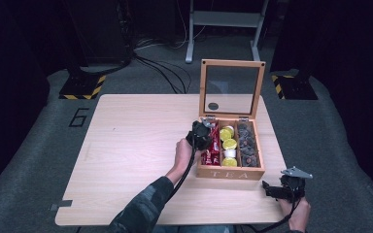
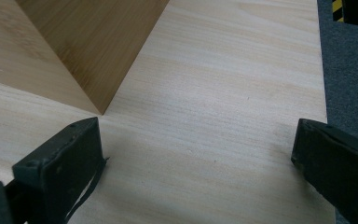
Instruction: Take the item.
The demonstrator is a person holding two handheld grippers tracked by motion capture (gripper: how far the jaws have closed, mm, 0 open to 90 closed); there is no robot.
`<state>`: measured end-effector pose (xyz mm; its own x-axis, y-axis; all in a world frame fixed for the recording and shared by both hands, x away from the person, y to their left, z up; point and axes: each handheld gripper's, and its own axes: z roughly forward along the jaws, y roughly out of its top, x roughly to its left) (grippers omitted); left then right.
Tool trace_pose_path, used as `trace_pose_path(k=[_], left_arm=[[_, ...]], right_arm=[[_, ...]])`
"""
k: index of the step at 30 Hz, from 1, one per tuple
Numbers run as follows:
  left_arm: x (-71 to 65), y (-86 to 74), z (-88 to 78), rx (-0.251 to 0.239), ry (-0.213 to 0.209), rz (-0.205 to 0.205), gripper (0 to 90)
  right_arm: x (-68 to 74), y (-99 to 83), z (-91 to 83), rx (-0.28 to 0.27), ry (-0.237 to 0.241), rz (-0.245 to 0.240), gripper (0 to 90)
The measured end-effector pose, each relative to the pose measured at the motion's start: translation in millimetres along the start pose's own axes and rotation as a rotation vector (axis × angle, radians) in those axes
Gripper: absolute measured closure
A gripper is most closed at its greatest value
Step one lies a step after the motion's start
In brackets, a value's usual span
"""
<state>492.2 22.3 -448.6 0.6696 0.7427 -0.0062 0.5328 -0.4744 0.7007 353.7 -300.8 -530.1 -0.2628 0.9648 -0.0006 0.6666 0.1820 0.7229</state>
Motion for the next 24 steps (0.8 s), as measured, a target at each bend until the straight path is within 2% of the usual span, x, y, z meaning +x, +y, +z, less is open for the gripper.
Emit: trace_pose_path(k=[16, 24], left_arm=[[1.8, 2.0, -23.4, -0.078, -0.019, 0.008, 83.0], [4.2, 1.1, -35.0, -0.102, -0.032, 0.024, 83.2]], right_arm=[[0.0, 0.0, 0.0, -0.001, -0.001, 0.001, 1.4], [-0.2, -0.1, 0.0, -0.004, -0.002, 0.001, 1.6]])
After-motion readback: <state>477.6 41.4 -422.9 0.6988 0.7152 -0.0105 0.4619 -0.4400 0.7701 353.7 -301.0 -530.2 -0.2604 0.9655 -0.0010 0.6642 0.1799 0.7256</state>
